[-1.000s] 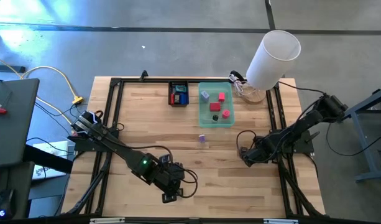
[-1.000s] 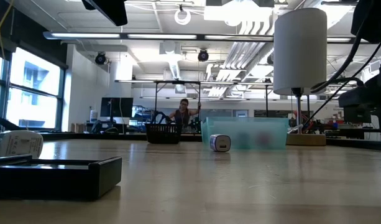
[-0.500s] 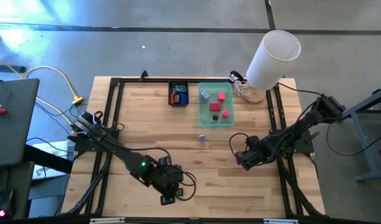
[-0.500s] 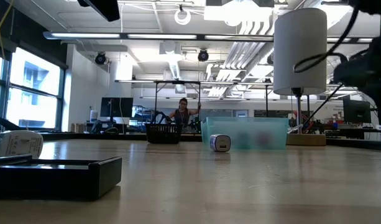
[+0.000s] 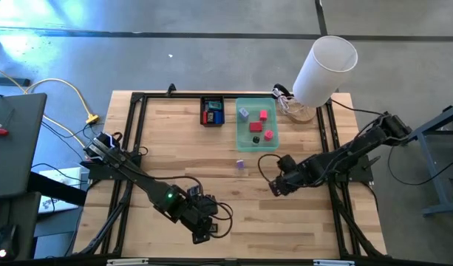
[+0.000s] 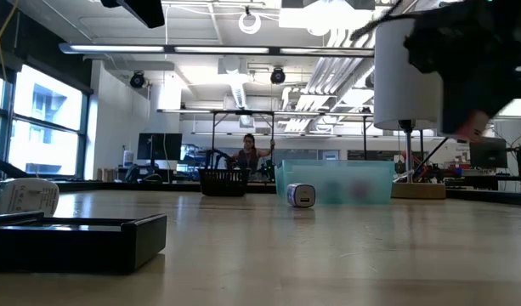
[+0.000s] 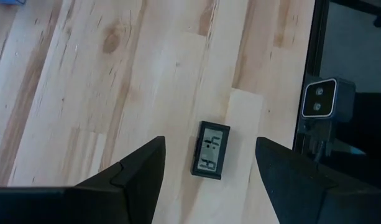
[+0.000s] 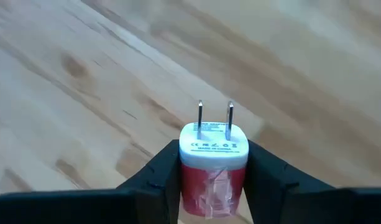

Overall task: Pick & Place Office items
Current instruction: Put the pink charger adapter into the blue bin

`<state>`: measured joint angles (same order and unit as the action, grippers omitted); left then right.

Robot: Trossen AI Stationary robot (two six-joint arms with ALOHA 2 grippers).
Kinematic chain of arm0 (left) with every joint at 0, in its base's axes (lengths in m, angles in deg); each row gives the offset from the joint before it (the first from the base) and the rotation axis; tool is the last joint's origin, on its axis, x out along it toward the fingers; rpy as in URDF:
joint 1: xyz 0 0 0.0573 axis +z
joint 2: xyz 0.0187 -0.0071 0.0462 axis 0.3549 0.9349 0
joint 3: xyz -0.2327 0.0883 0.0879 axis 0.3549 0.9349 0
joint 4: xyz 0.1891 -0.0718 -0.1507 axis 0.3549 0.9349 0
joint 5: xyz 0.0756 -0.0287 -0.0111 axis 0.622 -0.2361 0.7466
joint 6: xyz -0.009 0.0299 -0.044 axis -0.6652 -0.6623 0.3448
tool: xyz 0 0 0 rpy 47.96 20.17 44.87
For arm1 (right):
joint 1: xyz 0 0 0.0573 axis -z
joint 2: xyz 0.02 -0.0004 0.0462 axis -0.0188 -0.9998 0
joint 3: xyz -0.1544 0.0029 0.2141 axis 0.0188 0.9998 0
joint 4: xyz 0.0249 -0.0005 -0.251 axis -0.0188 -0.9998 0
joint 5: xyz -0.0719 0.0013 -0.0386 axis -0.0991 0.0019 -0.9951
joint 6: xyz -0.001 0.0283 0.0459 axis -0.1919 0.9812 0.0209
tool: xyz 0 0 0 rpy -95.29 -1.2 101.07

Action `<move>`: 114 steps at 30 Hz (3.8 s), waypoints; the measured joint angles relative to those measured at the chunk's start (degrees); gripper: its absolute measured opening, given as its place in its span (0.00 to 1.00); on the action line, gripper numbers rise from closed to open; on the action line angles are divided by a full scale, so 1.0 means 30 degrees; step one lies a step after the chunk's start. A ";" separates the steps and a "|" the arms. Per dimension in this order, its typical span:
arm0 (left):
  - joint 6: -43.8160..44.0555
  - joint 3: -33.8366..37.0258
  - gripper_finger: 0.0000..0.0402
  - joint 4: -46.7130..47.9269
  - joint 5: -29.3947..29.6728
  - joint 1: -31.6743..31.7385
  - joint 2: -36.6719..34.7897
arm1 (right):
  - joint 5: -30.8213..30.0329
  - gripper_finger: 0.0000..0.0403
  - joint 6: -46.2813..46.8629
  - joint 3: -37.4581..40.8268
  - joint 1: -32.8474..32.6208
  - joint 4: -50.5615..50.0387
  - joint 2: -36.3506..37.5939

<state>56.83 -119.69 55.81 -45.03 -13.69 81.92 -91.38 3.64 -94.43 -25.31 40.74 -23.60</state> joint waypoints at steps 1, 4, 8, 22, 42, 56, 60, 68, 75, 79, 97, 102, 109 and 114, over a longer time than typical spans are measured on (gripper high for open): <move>0.0148 0.0000 0.60 0.0000 0.0010 0.0000 0.0000 | -0.0104 0.30 -0.0785 -0.0266 0.0308 0.0007 0.0007; 0.0483 0.0000 0.60 0.0000 0.0007 0.0000 0.0000 | -0.0498 0.30 -0.3503 -0.1162 0.1242 -0.0022 0.0007; 0.1131 0.0000 0.60 0.0017 -0.0538 0.0046 0.0000 | -0.0483 0.30 -0.7670 -0.2324 0.2818 0.0501 0.0015; -0.0284 0.0000 0.60 0.0044 -0.1018 0.2014 0.0000 | 0.1433 0.30 -1.6539 -0.4229 1.0780 0.0065 0.0037; -0.4327 0.0000 0.60 0.0942 -0.1567 0.4004 0.0000 | 0.4269 0.30 -2.2046 -0.4551 1.9679 0.0629 -0.3908; -0.4476 0.0000 0.60 0.0945 -0.1574 0.5366 0.0000 | 0.4495 0.30 -2.2610 -0.7944 2.0911 -0.1636 -0.7331; -0.4476 -0.0001 0.60 0.0940 -0.1574 0.5627 0.0000 | 0.4370 0.30 -2.2681 -0.7966 2.1185 -0.1535 -0.8307; -0.4476 -0.0001 0.60 0.0917 -0.1574 0.5727 0.0000 | 0.3543 0.30 -2.2690 -0.7973 2.1386 -0.1009 -0.9107; -0.4476 0.0000 0.60 0.0911 -0.1574 0.5699 0.0000 | 0.2646 0.30 -2.2667 -0.7973 2.1243 -0.0561 -0.9556; -0.4476 0.0000 0.60 0.0914 -0.1577 0.5526 0.0000 | 0.2820 0.30 -2.2547 -0.7973 2.1194 -0.0427 -0.9862; -0.4454 0.0000 0.60 0.0925 -0.1574 0.4404 0.0000 | 0.2736 0.30 -2.1105 -0.7966 2.1146 -0.0383 -0.9865; -0.4390 0.0000 0.60 0.0927 -0.1574 0.4301 0.0000 | 0.2543 0.30 -2.0055 -0.7966 2.1146 -0.0612 -0.9948; -0.4396 0.0000 0.60 0.0940 -0.1574 0.4168 0.0000 | 0.3020 0.30 -2.0461 -0.8070 2.1117 -0.0279 -1.1045; -0.4396 0.0000 0.60 0.0945 -0.1574 0.4175 0.0000 | 0.3143 0.30 -2.0488 -0.8061 2.1051 0.0223 -1.1118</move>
<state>43.64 -119.69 58.64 -49.75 -1.17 81.92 -81.95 -57.83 -118.62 37.84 41.41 -56.96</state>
